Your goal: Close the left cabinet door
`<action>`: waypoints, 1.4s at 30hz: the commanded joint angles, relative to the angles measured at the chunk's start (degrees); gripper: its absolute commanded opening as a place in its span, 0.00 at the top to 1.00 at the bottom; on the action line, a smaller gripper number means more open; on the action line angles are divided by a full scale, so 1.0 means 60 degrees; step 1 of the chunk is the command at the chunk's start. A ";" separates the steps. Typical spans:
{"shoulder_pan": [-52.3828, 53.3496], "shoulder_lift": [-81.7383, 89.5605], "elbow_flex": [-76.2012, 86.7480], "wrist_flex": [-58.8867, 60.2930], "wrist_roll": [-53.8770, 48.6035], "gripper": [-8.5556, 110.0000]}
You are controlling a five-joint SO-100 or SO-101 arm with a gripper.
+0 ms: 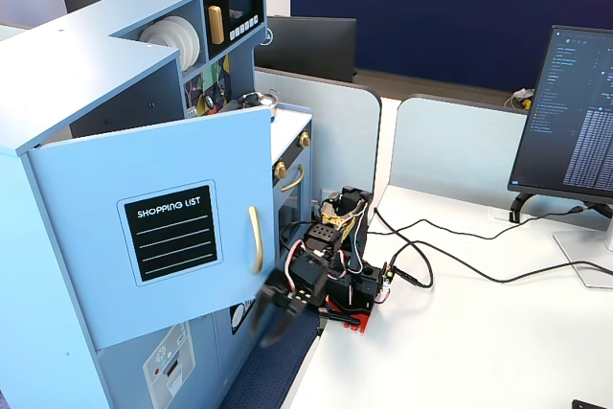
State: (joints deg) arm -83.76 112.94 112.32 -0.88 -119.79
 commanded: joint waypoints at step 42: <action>1.4180 1.0869 0.9404 1.3286 0.4702 0.93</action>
State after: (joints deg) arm -2.72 174.81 166.55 73.56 -94.22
